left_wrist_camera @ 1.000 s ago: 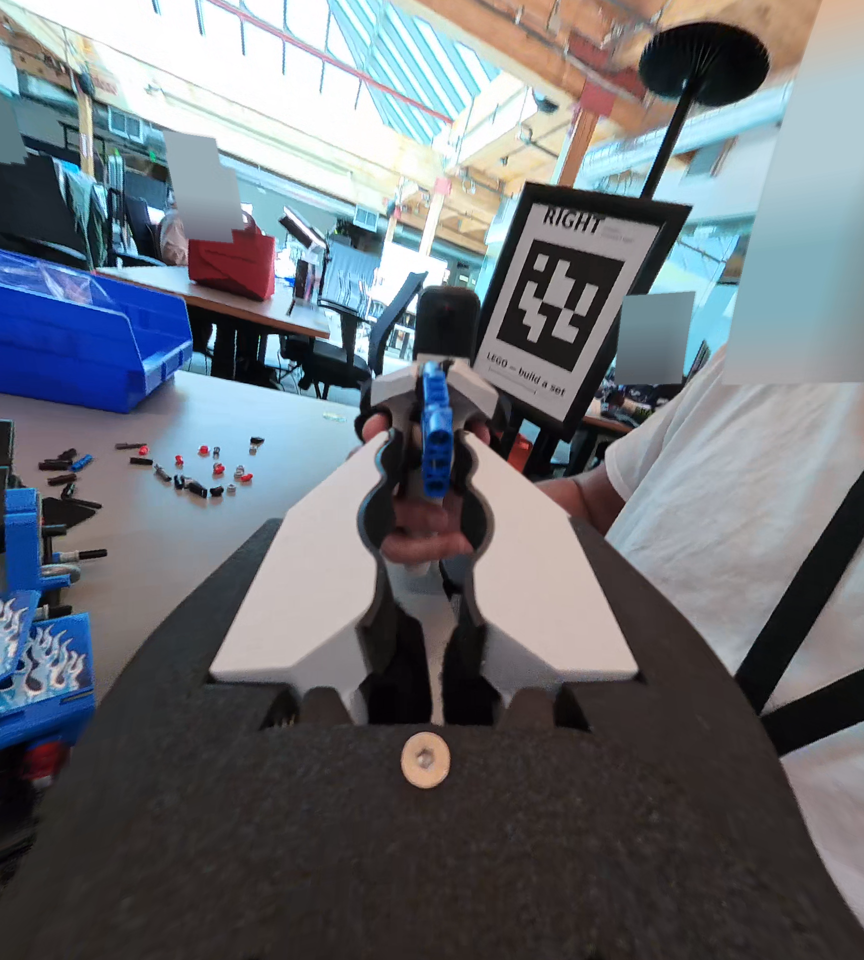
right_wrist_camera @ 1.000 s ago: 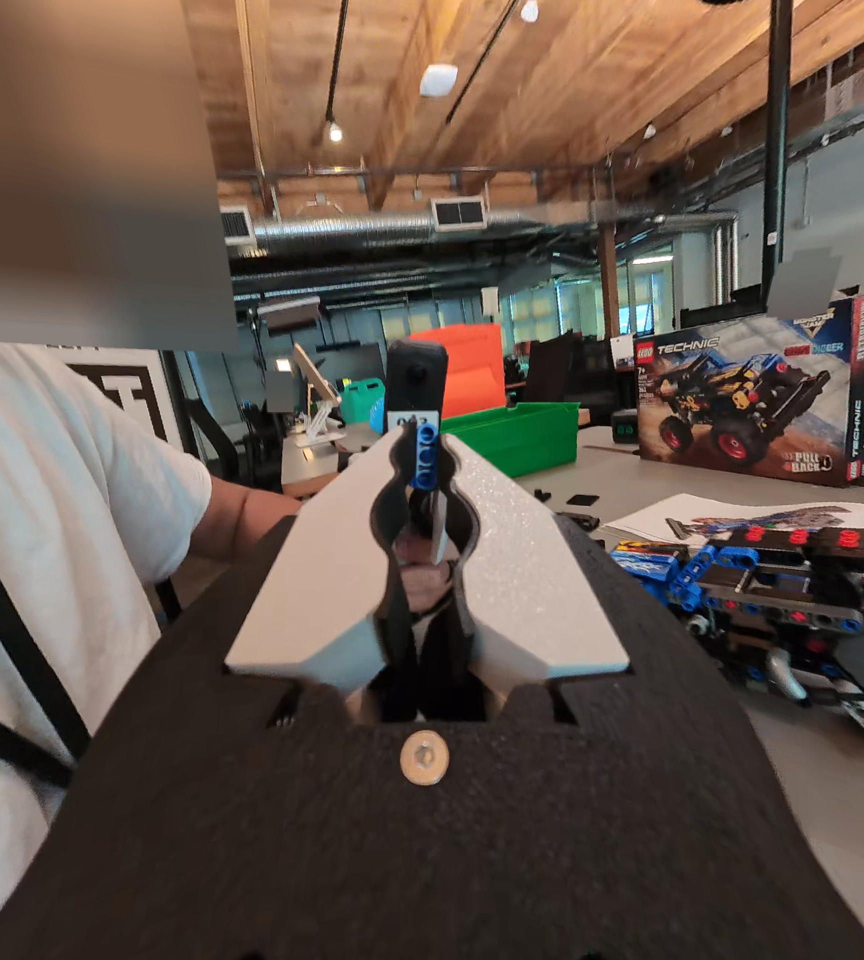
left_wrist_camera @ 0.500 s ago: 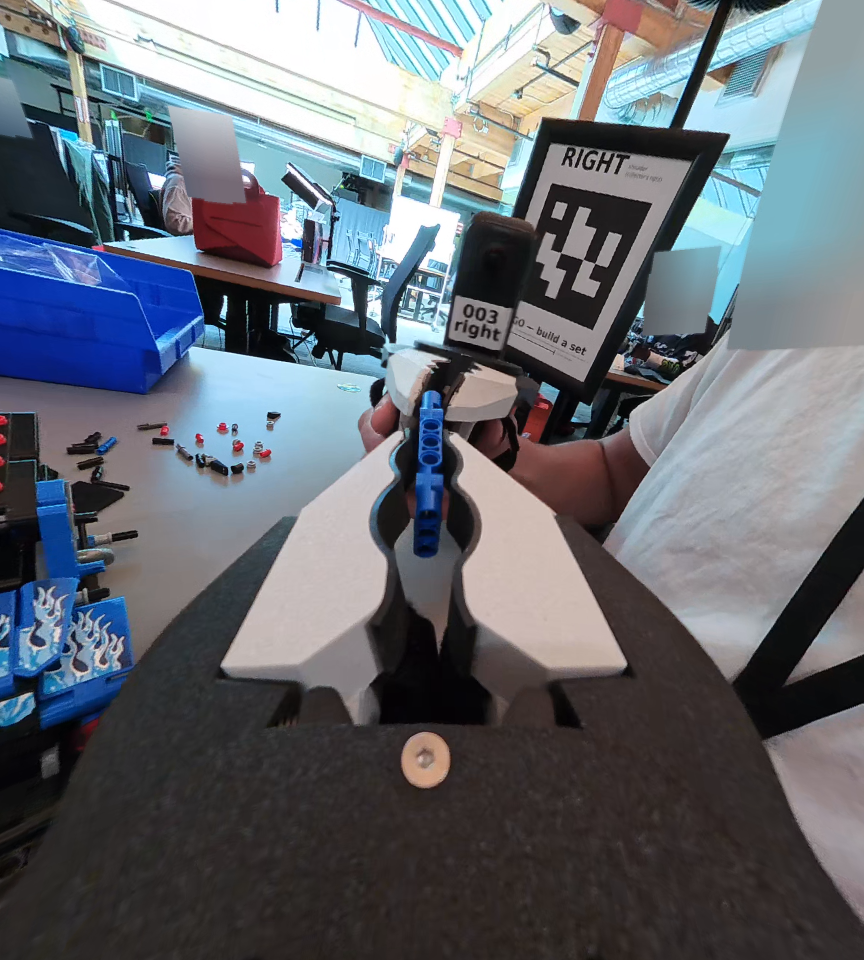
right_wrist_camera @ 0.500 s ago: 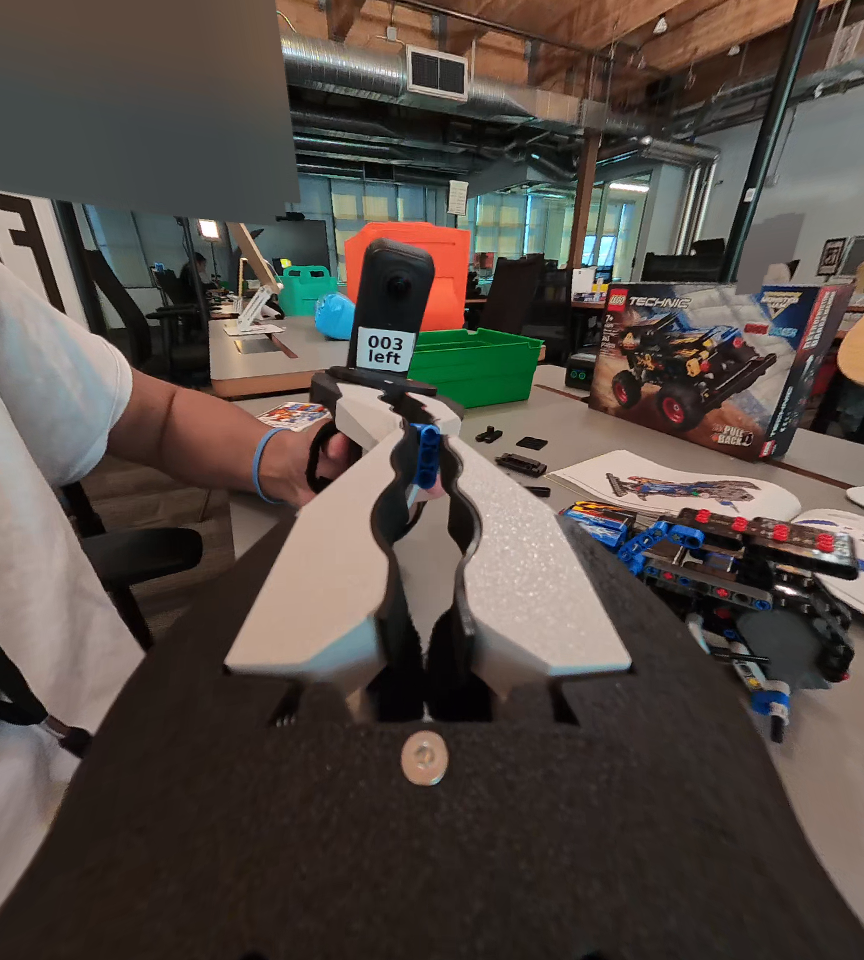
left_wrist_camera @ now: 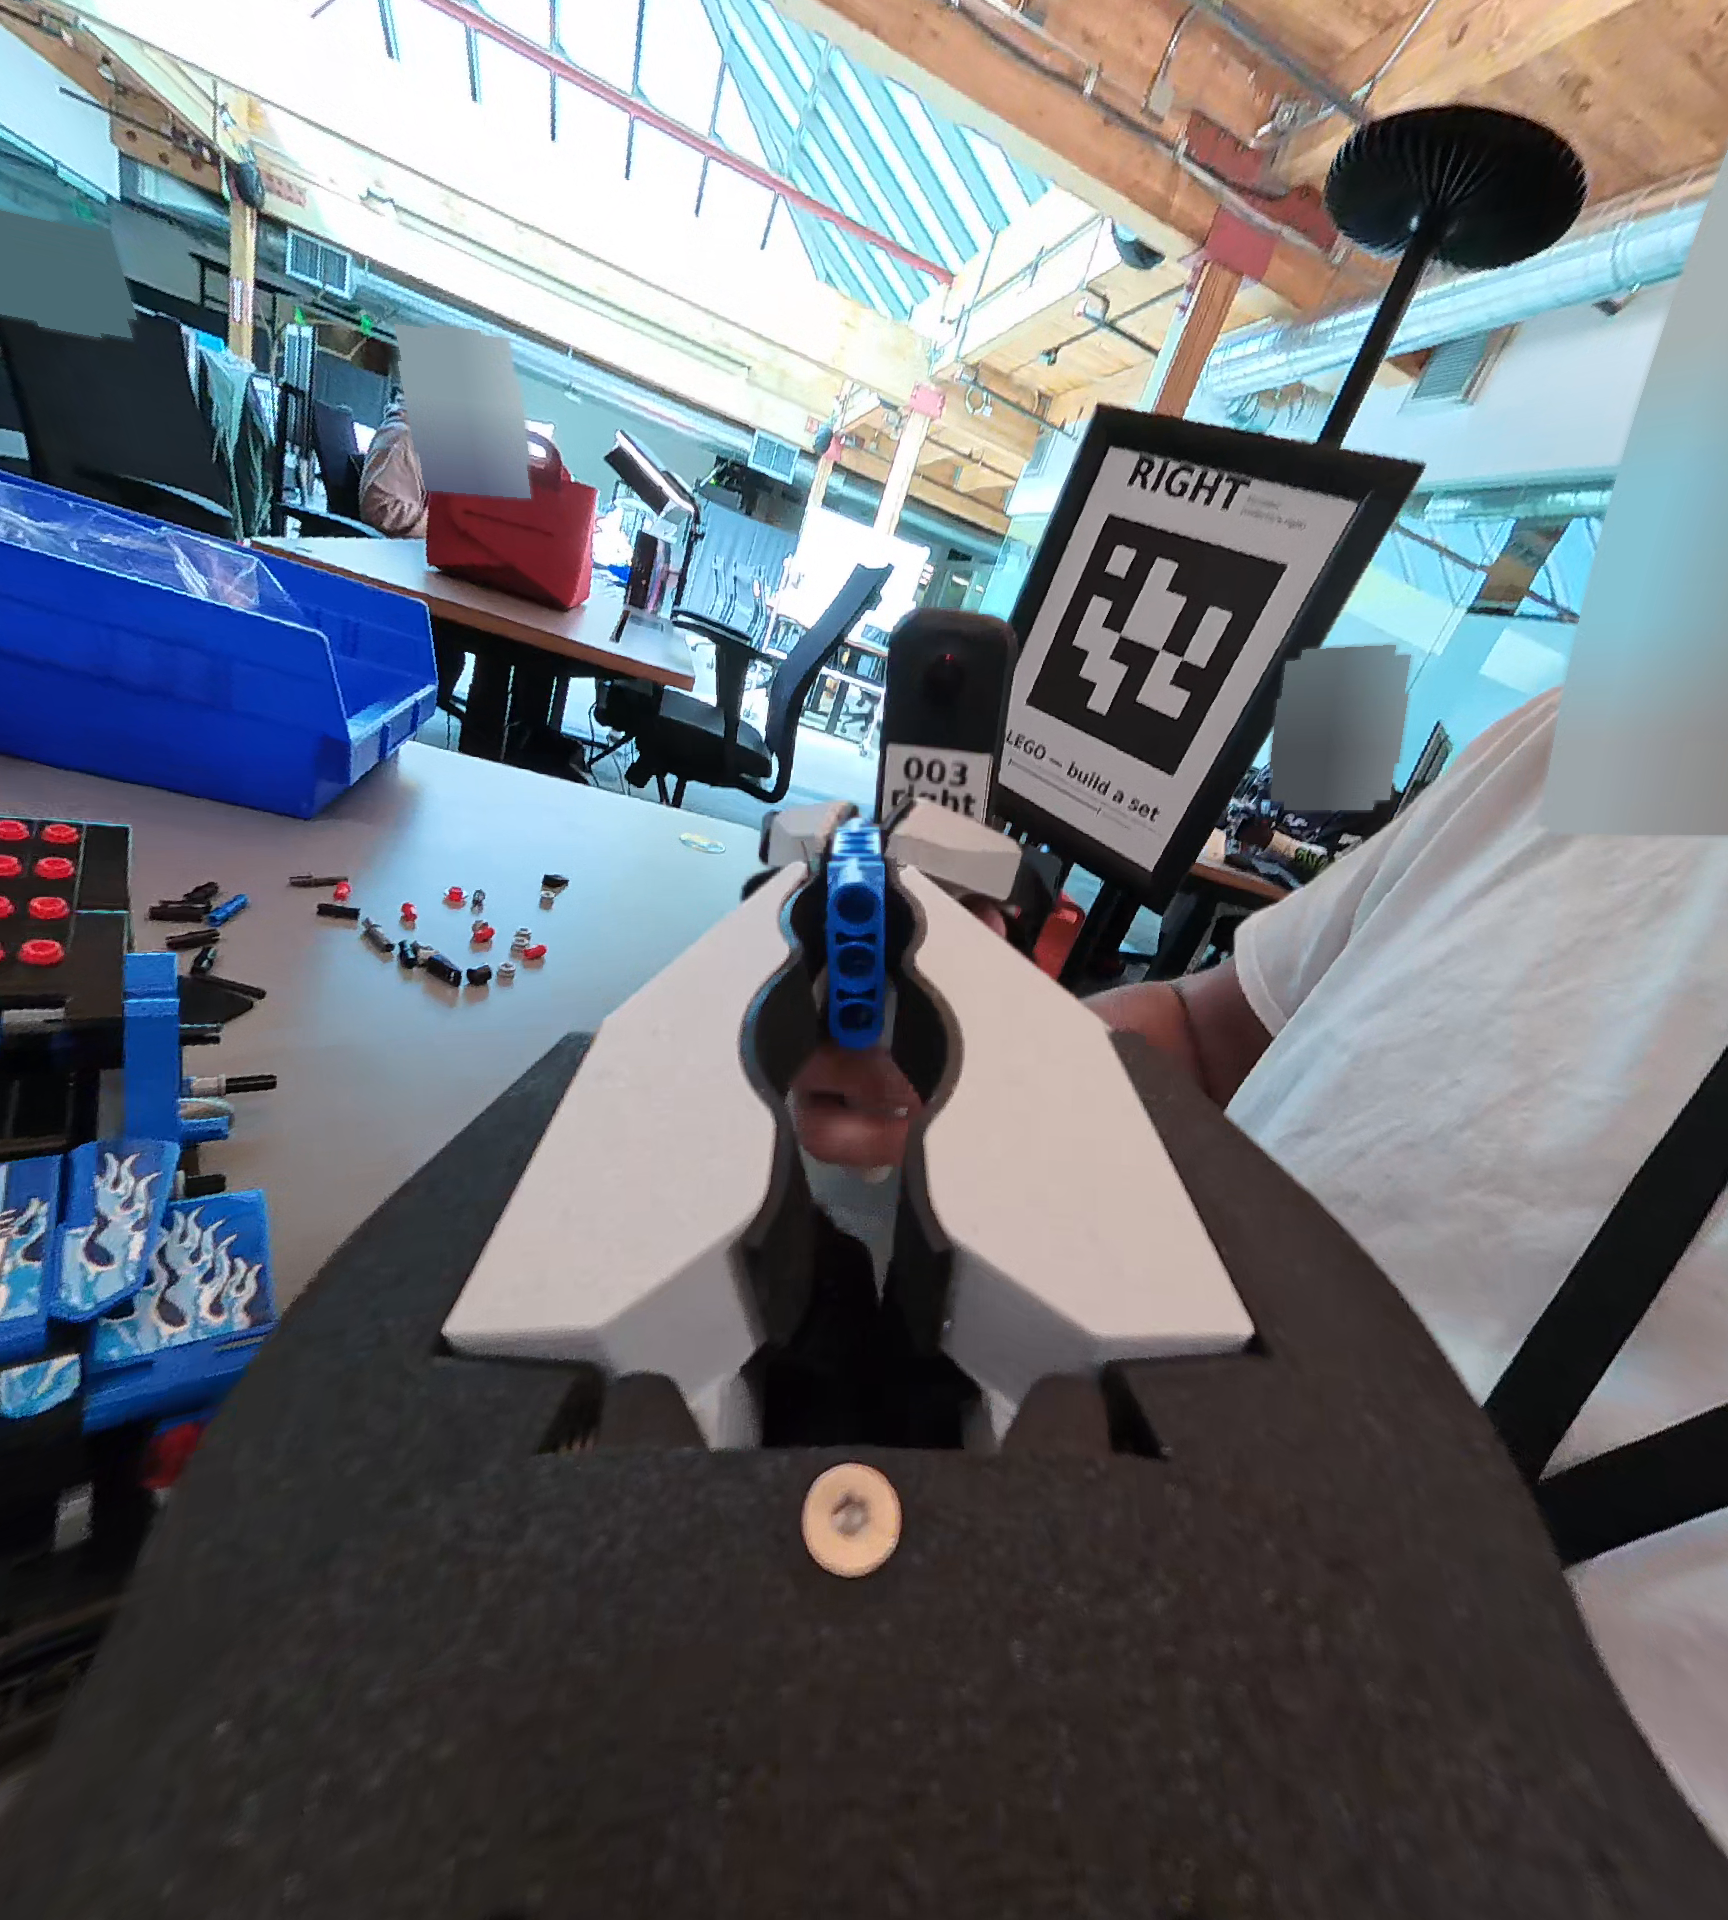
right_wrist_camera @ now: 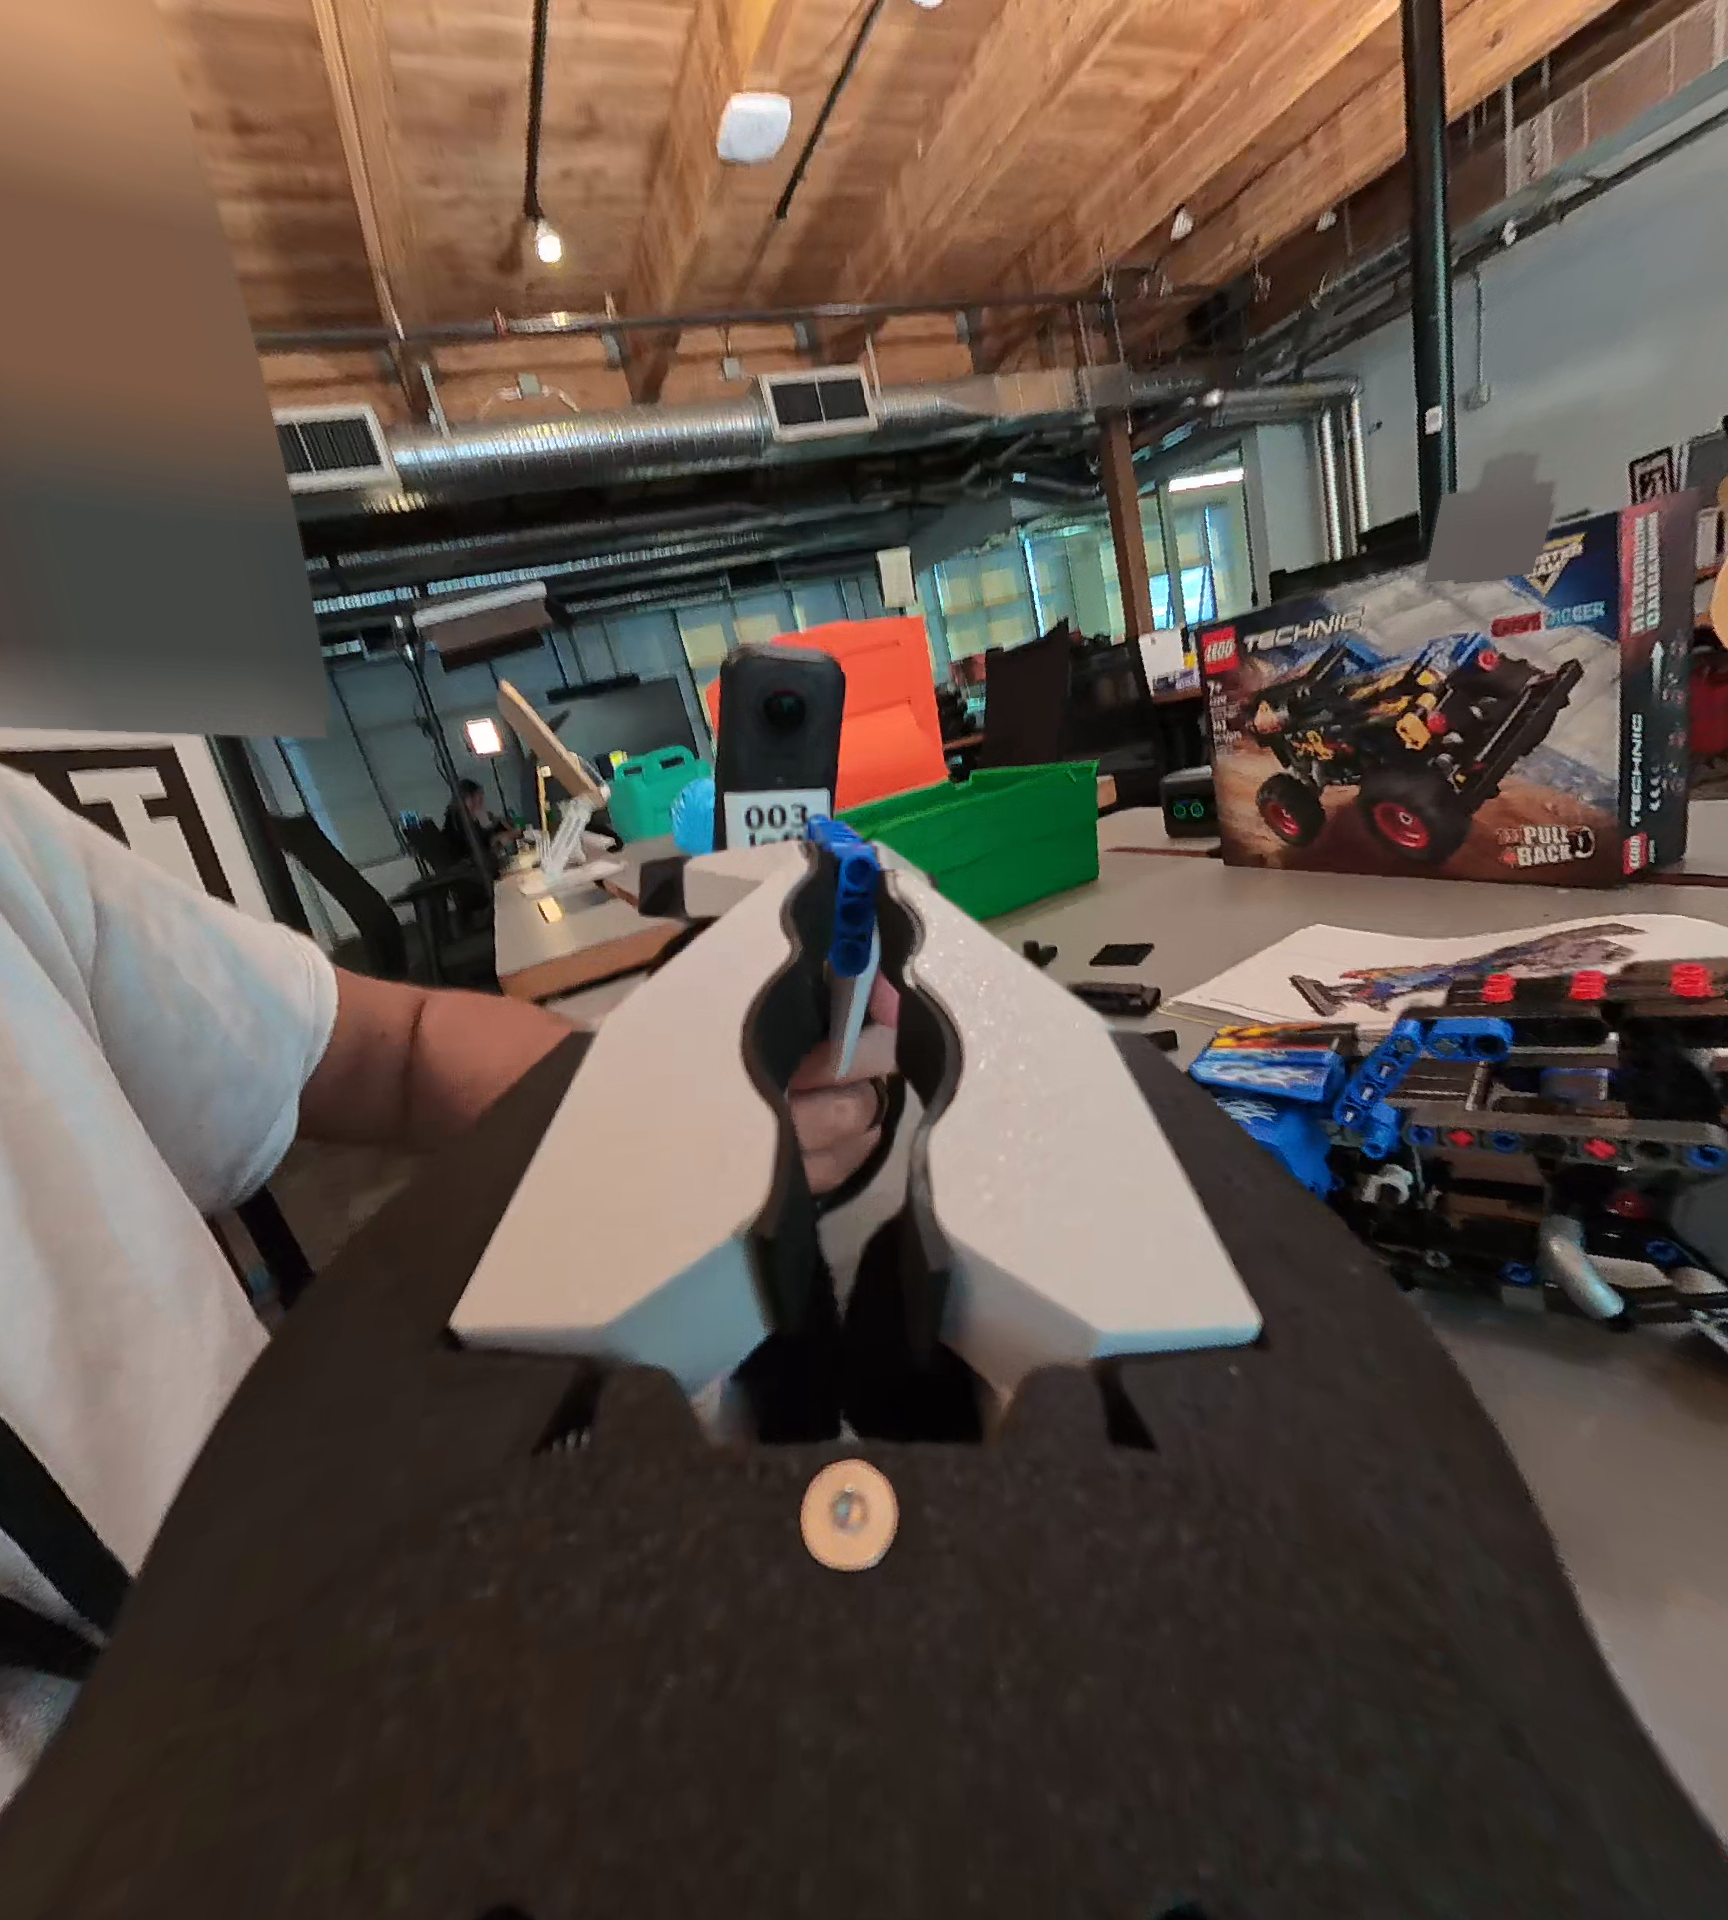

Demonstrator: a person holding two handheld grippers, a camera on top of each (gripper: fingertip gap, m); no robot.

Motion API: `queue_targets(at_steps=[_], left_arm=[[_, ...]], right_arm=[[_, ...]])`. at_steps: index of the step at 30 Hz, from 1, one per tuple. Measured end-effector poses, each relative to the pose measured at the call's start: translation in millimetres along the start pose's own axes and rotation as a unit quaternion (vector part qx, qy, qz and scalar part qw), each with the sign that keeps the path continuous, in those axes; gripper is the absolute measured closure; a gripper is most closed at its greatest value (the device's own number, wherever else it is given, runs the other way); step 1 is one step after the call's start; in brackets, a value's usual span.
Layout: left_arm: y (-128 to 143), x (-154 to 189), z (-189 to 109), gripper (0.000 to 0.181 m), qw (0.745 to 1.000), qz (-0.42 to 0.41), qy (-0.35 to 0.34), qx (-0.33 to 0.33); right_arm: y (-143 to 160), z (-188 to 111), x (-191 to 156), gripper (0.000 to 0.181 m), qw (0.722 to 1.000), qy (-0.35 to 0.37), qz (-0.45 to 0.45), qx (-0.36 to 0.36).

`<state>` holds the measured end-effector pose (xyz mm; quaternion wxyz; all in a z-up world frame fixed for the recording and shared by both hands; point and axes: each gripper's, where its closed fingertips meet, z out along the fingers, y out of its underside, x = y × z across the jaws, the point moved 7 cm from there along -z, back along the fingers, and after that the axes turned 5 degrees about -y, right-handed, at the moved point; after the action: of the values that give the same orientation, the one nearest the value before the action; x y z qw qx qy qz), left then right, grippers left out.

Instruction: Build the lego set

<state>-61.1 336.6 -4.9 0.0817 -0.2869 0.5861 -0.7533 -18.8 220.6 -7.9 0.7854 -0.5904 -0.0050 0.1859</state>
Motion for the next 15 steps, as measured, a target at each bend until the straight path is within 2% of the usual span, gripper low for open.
queue_targets(at_steps=[4,7,11,13,15], left_arm=[[-1,-1,0,0.176,1.000,-0.021,0.013,0.003],[-1,-4,-2,0.176,0.998,-0.055,0.034,0.009],[5,-8,0,0.176,0.990,-0.125,0.066,-0.002],[10,-8,3,0.176,0.984,-0.157,0.083,-0.020],[13,-7,5,0.176,0.978,-0.182,0.097,-0.034]], right_arm=[[-6,-6,1,0.165,0.998,-0.003,-0.048,-0.039],[-7,-9,-6,0.156,0.982,0.009,-0.160,-0.096],[-2,-5,-16,0.146,0.916,0.059,-0.338,-0.209],[-4,-2,-22,0.146,0.882,0.075,-0.416,-0.207],[2,0,-24,0.148,0.855,0.069,-0.455,-0.239]])
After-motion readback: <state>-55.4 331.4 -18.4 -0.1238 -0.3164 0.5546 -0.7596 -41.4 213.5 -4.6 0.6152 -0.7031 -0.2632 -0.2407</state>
